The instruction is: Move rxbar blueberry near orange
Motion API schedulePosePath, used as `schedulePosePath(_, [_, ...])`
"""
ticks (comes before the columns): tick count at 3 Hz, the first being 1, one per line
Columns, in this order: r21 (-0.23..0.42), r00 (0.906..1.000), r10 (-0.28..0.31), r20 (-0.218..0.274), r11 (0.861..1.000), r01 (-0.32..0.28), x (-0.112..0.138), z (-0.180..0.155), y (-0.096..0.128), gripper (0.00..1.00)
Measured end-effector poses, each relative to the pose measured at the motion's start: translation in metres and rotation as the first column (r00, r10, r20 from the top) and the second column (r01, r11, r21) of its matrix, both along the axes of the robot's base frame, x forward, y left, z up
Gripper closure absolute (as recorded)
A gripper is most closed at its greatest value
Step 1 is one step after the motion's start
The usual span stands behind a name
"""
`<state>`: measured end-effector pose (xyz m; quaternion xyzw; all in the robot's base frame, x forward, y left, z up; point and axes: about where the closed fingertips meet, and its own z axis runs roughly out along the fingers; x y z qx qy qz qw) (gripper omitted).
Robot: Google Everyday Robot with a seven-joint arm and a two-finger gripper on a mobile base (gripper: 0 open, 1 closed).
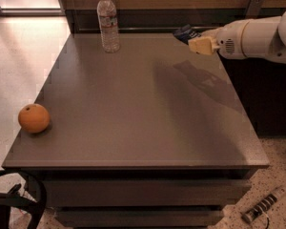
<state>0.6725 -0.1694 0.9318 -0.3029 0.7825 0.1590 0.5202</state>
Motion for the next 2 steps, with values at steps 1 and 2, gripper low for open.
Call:
schedulePosePath(1, [0.000, 0.9974, 0.071, 0.009, 0.997, -0.071, -0.043, 0.000, 0.018, 1.00])
schedulePosePath(2, [-0.001, 0.9917, 0.127, 0.021, 0.992, -0.127, -0.071, 0.001, 0.032, 1.00])
